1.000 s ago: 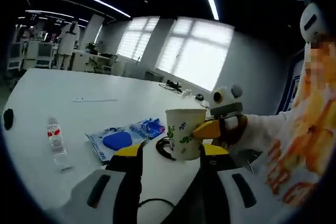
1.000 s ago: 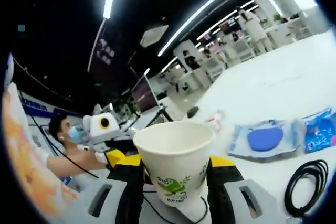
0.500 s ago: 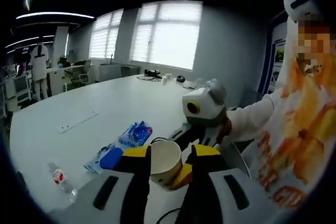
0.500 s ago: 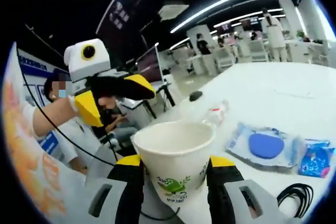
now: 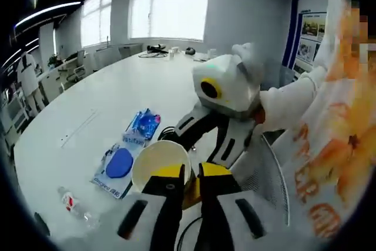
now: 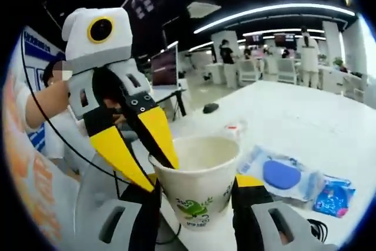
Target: Arrange the tabletop items into an orderly group along one side of the table until the central work area is clear of visible clutter.
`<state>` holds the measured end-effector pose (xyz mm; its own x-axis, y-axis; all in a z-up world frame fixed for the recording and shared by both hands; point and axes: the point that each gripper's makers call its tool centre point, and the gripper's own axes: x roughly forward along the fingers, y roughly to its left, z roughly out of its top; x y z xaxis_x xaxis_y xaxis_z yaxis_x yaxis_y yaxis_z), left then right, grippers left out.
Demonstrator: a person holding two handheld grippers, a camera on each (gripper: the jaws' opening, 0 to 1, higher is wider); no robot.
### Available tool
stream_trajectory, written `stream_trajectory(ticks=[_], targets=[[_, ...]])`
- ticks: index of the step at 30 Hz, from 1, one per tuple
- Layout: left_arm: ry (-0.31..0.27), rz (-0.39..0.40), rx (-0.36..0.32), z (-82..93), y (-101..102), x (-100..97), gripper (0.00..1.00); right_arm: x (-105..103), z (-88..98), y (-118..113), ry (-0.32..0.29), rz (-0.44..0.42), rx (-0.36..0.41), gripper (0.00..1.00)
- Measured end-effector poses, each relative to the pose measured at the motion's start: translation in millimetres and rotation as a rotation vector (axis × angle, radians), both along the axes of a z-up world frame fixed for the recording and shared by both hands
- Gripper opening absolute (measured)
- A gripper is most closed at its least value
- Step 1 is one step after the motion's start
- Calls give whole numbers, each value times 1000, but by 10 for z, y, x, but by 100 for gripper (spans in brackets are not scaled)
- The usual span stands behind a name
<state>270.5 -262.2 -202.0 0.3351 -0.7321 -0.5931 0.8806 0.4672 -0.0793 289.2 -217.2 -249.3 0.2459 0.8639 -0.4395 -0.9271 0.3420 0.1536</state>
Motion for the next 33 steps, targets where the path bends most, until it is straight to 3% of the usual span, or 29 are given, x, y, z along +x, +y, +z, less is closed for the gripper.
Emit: stream_trajectory(ticks=[7,11,16,22,27,33], targets=[[37,8,10,-63,83,-20,0,-10,-61,-41,19,-22,19,47],[9,-7,58,-88,138,-9,0,-13,-101,-82,28,-29,16,45],[1,-1,98,-142,224,35,0,32,-186,-219,50,-81,7,54],[5,42,134,-214,402,161,0,82,-259,-489,60,-145,-18,58],[58,99,167,-339,622,252,0,142,-356,-801,91,-246,-51,65],[53,109,228,-432,823,347,0,150,-414,-1137,138,-361,-49,73]])
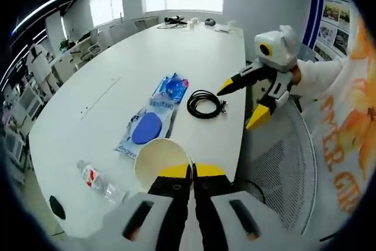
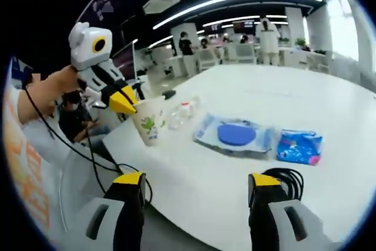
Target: Arrange the tabletop items into an orderly group along one side of the table until the central work area is clear of visible clutter.
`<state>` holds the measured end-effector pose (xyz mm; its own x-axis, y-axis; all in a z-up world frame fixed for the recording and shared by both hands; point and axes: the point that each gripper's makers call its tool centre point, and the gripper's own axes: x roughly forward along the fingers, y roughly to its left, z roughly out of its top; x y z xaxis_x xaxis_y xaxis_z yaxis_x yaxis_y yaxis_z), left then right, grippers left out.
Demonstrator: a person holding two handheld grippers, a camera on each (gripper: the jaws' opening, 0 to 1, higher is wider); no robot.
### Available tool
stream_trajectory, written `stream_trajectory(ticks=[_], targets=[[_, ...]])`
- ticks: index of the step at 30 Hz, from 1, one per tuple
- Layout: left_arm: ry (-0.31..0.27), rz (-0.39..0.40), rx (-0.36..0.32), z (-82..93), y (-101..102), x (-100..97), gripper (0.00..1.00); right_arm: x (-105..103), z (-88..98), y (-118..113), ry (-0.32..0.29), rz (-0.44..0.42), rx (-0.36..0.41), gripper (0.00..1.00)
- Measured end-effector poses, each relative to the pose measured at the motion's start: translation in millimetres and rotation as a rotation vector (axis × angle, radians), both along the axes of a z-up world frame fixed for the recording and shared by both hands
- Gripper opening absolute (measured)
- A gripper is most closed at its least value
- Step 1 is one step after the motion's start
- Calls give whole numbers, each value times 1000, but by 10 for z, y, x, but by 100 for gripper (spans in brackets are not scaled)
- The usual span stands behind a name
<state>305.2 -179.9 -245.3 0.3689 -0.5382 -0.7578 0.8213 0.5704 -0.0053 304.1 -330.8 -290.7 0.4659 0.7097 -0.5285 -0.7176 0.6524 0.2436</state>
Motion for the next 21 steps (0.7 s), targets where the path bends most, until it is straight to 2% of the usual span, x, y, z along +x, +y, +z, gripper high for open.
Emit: stream_trajectory(ticks=[4,8,10,13,16,18,21], targets=[[1,15,19,-45,107,115,0,21,-66,-209,19,-40,-23,75],[-25,56,52,-98,255,312,0,77,-74,-395,23,-81,-28,76],[-5,122,35,-187,362,469,0,98,-75,-465,24,-97,-37,77],[-20,162,42,-216,457,603,0,152,-76,-608,30,-130,-42,79],[-13,226,-5,-203,514,737,0,171,-77,-709,35,-154,-45,79],[-4,241,-14,-244,545,806,0,186,-102,-779,36,-164,-57,80],[8,238,40,-366,608,840,0,194,-148,-848,52,-181,-58,81]])
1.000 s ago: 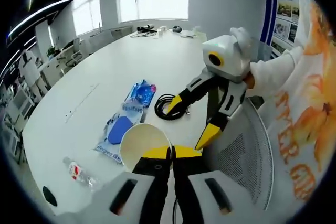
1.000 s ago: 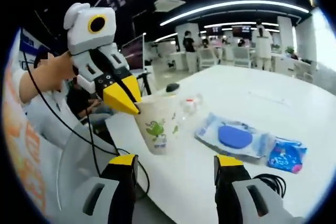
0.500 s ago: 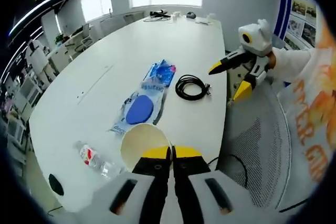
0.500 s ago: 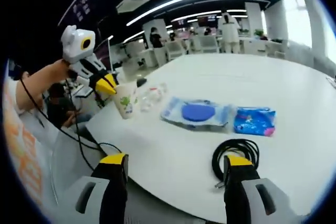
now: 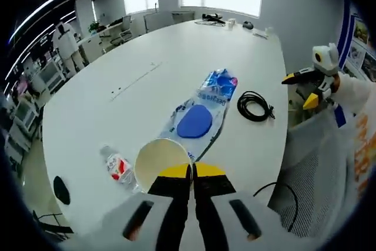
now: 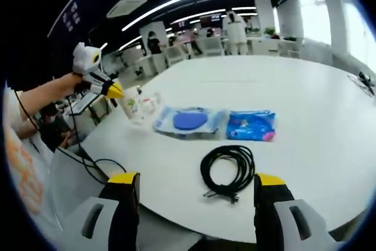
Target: Arrange the tabletop items into an orderly group along one side of the table until the central work area is clear of visible clutter.
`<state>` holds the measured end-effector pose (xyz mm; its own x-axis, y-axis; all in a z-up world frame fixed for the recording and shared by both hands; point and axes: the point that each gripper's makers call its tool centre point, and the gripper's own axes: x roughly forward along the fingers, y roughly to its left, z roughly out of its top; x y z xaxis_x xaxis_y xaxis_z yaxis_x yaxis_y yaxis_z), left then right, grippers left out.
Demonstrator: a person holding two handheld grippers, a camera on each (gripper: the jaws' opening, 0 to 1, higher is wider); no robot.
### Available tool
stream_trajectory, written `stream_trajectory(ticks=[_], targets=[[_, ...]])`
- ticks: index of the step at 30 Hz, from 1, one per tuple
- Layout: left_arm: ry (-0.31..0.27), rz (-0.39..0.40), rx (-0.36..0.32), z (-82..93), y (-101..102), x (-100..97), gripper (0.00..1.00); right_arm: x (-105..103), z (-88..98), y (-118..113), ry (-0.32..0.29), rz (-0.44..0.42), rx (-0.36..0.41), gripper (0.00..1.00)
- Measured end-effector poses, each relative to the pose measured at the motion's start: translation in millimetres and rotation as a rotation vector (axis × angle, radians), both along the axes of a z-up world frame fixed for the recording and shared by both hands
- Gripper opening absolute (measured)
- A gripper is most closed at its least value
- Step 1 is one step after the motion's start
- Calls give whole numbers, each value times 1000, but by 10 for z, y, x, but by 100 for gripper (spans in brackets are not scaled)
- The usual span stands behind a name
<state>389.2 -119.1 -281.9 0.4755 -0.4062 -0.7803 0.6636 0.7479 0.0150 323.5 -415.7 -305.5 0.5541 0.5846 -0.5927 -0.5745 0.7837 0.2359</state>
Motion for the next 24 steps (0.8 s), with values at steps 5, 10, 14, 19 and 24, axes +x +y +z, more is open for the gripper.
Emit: stream_trajectory(ticks=[5,10,14,19,24], targets=[[17,29,0,-89,49,108,0,4,-23,-54,18,-26,1,83],[30,29,20,-148,-28,174,0,15,-56,-116,31,-51,-7,83],[36,2,49,-210,-21,247,0,27,-77,-198,41,-71,-12,82],[37,10,53,-247,-33,353,0,34,-93,-305,49,-97,-14,82],[42,11,69,-337,-43,390,0,8,-103,-333,57,-116,-5,83]])
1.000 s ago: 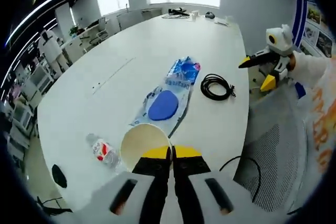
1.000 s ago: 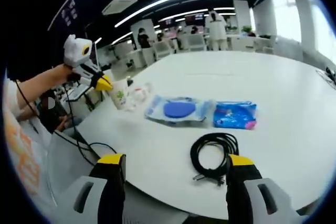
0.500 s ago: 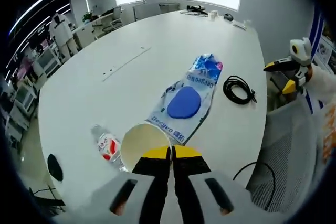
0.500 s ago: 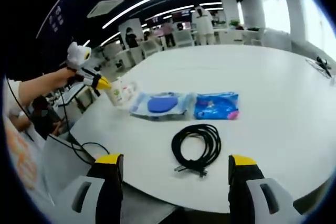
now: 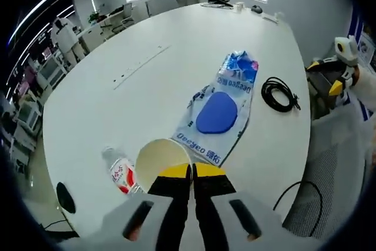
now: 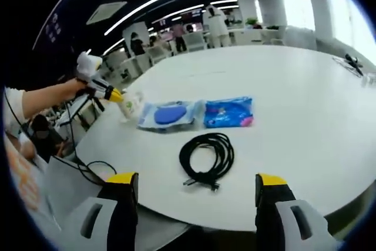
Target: Arrange the tabletop items into an orderly group along one side of the table until the central work area is clear of visible clutter.
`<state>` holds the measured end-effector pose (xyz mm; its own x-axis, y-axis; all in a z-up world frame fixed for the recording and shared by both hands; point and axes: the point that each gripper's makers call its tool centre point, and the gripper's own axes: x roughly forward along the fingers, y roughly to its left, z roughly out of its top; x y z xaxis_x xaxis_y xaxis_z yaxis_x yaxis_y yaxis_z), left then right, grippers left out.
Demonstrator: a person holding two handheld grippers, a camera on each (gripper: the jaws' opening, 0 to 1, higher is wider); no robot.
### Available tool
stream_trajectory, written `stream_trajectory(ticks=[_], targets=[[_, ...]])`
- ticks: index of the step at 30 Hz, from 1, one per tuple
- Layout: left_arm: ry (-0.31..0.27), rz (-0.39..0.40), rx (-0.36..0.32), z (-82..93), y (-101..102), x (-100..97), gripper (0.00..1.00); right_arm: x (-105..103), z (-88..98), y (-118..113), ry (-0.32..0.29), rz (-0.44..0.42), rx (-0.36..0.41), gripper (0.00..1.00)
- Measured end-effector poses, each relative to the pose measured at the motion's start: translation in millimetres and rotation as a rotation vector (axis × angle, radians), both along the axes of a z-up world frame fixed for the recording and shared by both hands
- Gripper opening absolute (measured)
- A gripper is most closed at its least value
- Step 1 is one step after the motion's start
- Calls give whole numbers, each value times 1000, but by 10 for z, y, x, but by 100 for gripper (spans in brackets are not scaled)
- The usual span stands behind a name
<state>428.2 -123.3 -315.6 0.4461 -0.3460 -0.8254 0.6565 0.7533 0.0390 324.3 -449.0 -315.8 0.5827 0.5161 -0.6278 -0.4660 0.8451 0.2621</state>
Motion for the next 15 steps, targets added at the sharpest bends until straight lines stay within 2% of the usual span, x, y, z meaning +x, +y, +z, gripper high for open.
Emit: stream_trajectory(ticks=[8,15], targets=[[16,42,-4,-196,71,59,0,8,-29,-43,9,-32,-9,82],[13,56,-13,-216,88,58,0,43,-58,-66,19,-32,-33,81]])
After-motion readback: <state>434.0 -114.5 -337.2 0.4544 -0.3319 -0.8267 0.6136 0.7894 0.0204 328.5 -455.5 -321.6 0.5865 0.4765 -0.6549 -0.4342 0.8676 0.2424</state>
